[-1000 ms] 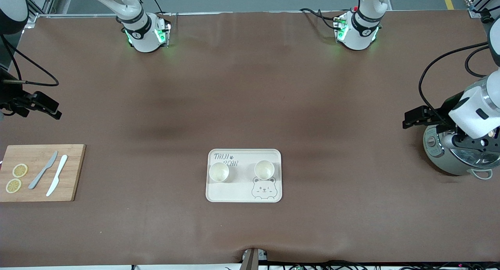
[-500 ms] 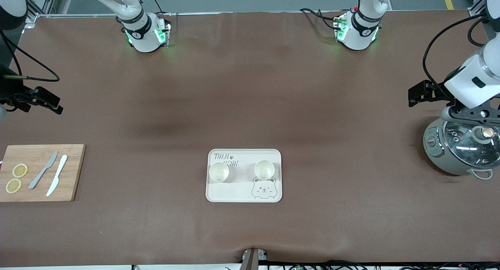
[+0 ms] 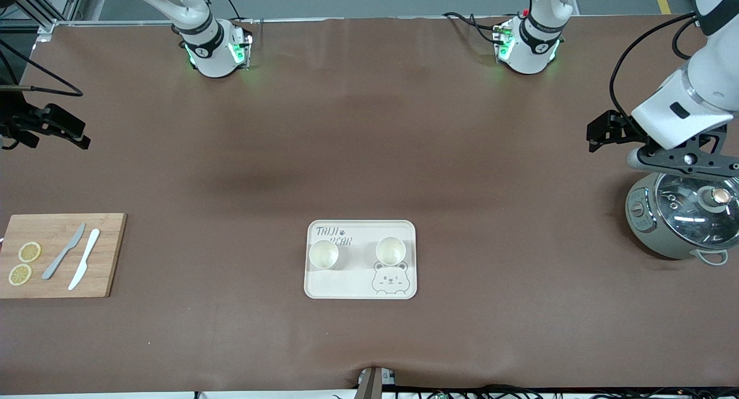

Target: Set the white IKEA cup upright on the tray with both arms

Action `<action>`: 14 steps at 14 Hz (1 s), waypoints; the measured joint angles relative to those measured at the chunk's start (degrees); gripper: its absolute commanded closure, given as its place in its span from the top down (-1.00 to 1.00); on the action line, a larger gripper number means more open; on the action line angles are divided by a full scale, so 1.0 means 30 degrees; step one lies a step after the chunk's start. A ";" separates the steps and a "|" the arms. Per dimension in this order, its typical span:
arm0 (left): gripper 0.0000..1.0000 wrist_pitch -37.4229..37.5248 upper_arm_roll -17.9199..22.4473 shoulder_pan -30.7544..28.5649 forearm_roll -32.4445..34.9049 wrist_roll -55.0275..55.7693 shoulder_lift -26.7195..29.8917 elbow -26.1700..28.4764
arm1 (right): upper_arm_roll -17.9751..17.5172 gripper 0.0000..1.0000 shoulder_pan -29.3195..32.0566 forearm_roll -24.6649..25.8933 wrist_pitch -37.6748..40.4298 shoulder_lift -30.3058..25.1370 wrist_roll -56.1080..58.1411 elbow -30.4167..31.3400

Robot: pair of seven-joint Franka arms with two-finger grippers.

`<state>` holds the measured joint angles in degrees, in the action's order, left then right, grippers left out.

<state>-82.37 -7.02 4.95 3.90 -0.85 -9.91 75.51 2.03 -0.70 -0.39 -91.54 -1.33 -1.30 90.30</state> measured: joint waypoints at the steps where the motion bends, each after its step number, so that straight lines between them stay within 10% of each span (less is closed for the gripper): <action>1: 1.00 0.0005 -0.0007 -0.0001 0.0000 0.0000 0.0163 0.0140 | 0.0012 1.00 0.0001 0.0000 0.0013 0.0014 0.0000 -0.0002; 14: 1.00 -0.0828 0.0003 -0.0239 -0.0940 0.0295 0.0200 0.1011 | 0.0305 1.00 0.0184 0.0008 0.0362 0.0075 -0.0001 -0.0001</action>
<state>-84.85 -7.02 4.23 1.08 0.03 -9.31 78.54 2.95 -0.15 -0.37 -90.45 -1.11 -1.30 90.30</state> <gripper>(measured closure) 0.000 0.000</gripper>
